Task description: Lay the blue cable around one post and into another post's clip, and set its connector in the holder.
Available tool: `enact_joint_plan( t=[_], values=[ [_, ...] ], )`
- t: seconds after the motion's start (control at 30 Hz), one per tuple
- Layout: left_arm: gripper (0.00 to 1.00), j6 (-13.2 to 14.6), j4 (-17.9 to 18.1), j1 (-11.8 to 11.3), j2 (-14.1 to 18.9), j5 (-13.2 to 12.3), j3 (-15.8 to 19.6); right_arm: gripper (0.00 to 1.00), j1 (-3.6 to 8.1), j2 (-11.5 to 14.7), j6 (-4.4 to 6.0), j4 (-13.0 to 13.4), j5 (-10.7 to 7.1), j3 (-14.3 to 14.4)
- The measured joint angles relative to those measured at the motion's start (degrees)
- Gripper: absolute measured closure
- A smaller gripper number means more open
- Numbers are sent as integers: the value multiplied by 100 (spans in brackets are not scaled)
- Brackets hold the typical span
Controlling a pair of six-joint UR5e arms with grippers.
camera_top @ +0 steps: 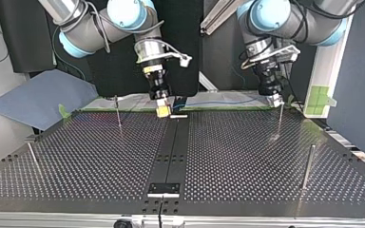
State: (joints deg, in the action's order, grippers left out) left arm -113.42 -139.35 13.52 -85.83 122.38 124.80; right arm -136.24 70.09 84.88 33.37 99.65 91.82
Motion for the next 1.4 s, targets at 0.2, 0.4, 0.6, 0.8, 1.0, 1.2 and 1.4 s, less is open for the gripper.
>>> enact_joint_plan(
  t=[0.2, 0.4, 0.6, 0.8, 1.0, 1.2, 1.4],
  values=[
    [80, -30, -303, -163, 238, -27, -163, 67, -74, -14, -76, -168, -57, -256],
    [80, -110, -557, -285, 293, -89, -404, 67, -167, -27, -115, -320, -74, -525],
    [80, -168, -820, -452, 340, -122, -663, 67, -249, -37, -119, -438, -116, -817],
    [80, -401, -1073, -724, 576, -350, -930, 67, -316, -52, -119, -517, -140, -1055],
    [80, -661, -1343, -1040, 683, -663, -1127, 67, -388, -143, -120, -573, -189, -1239],
    [80, -914, -1399, -1335, 644, -957, -1360, 67, -468, -294, -133, -680, -192, -1462],
    [80, -1094, -1402, -1657, 402, -1280, -1677, 67, -483, -337, -128, -717, -173, -1653]
  ],
)
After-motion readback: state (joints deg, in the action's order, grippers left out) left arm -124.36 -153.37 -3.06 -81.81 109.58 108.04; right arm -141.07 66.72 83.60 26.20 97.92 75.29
